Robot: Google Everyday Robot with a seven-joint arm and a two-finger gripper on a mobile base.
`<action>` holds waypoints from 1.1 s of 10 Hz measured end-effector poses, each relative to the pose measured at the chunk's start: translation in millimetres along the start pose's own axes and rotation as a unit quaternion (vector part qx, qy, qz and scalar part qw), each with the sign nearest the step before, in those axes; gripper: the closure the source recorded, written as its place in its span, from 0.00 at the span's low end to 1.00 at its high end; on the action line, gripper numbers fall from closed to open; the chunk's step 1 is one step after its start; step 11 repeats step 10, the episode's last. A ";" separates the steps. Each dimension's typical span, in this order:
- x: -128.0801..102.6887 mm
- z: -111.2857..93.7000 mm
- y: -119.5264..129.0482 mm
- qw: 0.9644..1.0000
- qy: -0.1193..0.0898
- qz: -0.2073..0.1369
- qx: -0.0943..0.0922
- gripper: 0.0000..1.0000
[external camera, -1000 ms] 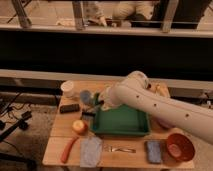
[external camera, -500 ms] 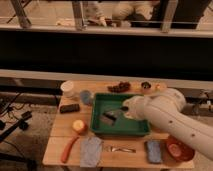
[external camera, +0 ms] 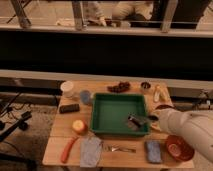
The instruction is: Wipe red bowl with brush
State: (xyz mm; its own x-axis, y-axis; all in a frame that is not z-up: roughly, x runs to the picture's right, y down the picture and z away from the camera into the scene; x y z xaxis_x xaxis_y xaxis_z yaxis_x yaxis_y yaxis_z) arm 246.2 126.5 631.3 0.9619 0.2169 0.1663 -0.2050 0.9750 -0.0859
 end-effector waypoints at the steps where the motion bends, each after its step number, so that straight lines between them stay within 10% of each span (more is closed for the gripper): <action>1: 22.7 -4.9 -0.8 1.000 0.010 0.016 0.001 0.97; 11: 26.8 20.2 8.6 0.999 0.025 0.039 0.001 0.97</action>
